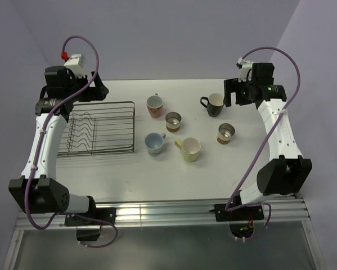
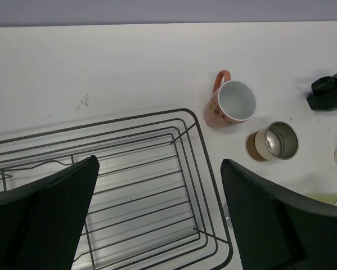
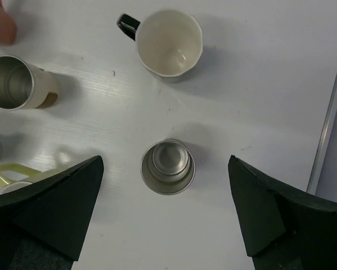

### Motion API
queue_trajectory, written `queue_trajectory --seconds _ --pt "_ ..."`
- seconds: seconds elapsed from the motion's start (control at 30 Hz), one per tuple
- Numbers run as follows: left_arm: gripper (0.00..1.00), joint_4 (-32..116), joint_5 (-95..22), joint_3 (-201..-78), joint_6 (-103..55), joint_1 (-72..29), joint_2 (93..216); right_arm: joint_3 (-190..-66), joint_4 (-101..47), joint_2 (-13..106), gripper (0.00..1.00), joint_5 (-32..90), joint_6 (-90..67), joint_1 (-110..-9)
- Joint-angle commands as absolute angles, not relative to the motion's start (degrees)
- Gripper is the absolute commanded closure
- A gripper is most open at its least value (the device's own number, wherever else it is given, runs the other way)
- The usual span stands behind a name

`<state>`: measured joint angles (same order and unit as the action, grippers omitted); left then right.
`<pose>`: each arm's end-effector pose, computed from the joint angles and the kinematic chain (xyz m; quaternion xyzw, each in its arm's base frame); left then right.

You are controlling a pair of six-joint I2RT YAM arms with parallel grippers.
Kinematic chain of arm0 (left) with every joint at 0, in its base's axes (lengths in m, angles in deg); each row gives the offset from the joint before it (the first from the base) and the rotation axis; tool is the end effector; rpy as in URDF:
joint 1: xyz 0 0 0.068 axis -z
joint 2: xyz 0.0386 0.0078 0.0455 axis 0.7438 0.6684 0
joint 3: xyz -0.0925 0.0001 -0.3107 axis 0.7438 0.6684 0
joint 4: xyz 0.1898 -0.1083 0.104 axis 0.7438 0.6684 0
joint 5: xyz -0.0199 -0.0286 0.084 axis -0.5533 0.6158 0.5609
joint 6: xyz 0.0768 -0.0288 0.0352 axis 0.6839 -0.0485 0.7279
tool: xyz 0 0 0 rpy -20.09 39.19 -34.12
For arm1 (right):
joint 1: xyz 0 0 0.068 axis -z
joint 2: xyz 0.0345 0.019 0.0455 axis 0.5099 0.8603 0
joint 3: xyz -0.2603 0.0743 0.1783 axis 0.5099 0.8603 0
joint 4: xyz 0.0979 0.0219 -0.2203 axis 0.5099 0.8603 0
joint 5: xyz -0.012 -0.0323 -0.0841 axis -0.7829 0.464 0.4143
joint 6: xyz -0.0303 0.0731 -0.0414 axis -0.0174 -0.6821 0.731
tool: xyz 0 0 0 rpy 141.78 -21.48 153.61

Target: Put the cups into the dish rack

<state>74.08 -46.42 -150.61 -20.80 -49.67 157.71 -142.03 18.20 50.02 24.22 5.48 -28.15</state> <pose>0.3140 -0.0157 0.4381 0.0094 0.8385 -0.1637 0.5196 0.3215 0.0030 0.4105 -0.1071 0.8983 0.0503 0.4232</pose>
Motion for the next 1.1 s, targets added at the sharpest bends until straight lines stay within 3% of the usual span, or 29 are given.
queue_trajectory --seconds 0.0,0.27,0.47,1.07 --pt "0.01 71.9 -46.7 -150.5 -17.8 -48.6 156.0 -146.4 24.9 54.0 0.00 27.3 7.5 -27.7" --pt "0.01 74.5 -52.8 -150.0 -13.8 -48.5 158.0 -151.3 33.3 63.3 0.00 28.7 10.4 -23.5" --pt "0.01 75.0 -55.8 -149.6 -13.1 -48.5 158.4 -151.9 35.6 69.1 0.08 29.1 11.8 -21.0" --pt "0.01 76.2 -57.3 -149.1 -12.9 -48.5 160.2 -147.5 34.4 74.6 0.20 25.6 11.1 -21.9"
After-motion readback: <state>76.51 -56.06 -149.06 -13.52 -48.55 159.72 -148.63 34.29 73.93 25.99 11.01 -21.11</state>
